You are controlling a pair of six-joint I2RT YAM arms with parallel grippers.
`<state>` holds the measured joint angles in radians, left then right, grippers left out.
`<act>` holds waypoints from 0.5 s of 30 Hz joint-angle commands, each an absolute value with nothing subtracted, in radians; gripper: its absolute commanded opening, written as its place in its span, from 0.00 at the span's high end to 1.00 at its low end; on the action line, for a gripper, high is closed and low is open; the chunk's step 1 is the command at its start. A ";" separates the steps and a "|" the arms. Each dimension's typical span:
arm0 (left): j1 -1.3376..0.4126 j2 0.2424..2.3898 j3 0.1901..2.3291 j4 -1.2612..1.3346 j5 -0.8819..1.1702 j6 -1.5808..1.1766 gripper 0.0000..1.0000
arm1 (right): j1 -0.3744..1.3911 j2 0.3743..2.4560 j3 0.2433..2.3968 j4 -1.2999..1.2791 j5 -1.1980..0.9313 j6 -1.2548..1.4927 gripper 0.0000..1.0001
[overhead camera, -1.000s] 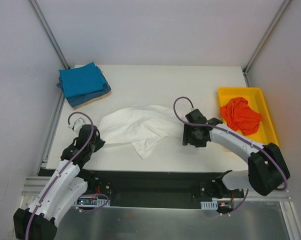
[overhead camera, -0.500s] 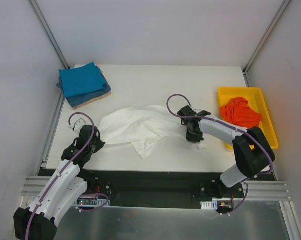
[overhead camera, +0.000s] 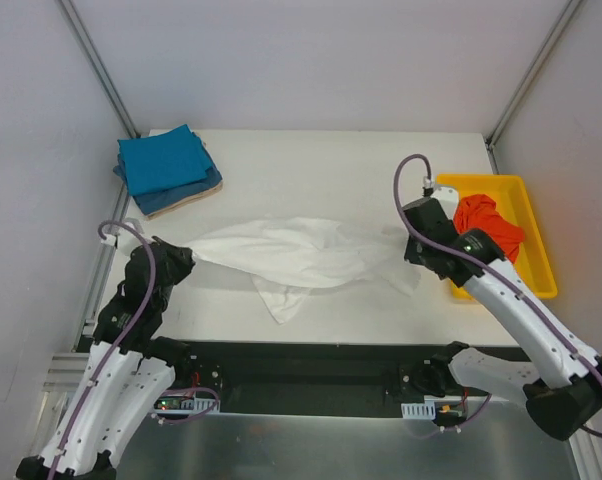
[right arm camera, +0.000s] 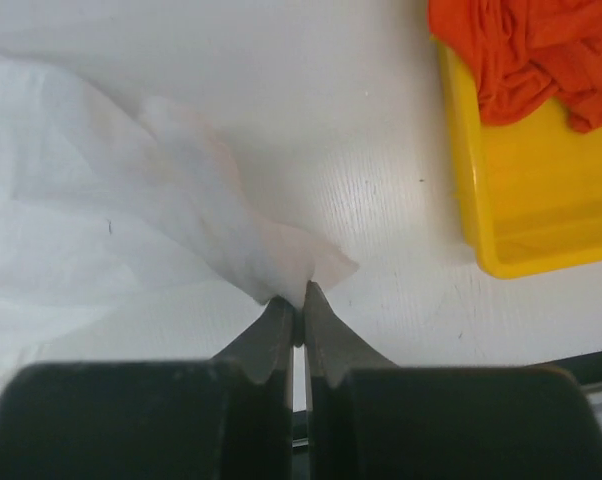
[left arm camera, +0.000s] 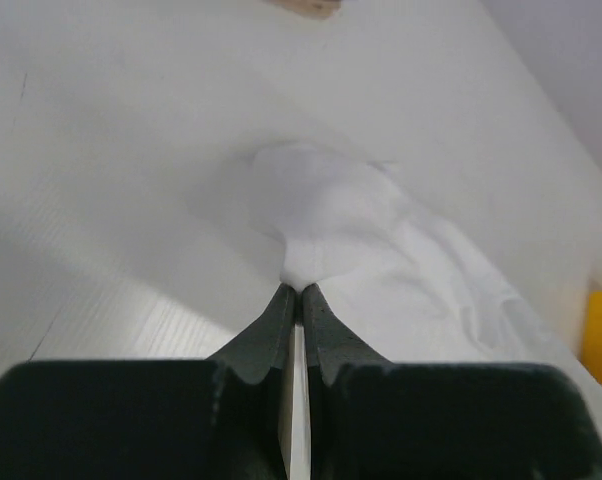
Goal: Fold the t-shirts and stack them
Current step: Flatten out the tshirt
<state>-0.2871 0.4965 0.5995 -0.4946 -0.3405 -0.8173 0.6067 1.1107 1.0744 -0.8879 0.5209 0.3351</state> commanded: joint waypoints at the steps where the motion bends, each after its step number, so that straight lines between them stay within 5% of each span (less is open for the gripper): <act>1: -0.285 0.411 0.727 -0.480 -0.422 -0.770 1.00 | 0.609 0.974 1.175 -0.969 0.552 0.258 0.99; 15: -0.285 0.366 1.224 -0.422 -0.302 -0.692 1.00 | 0.607 0.724 1.682 -1.009 0.272 0.129 0.99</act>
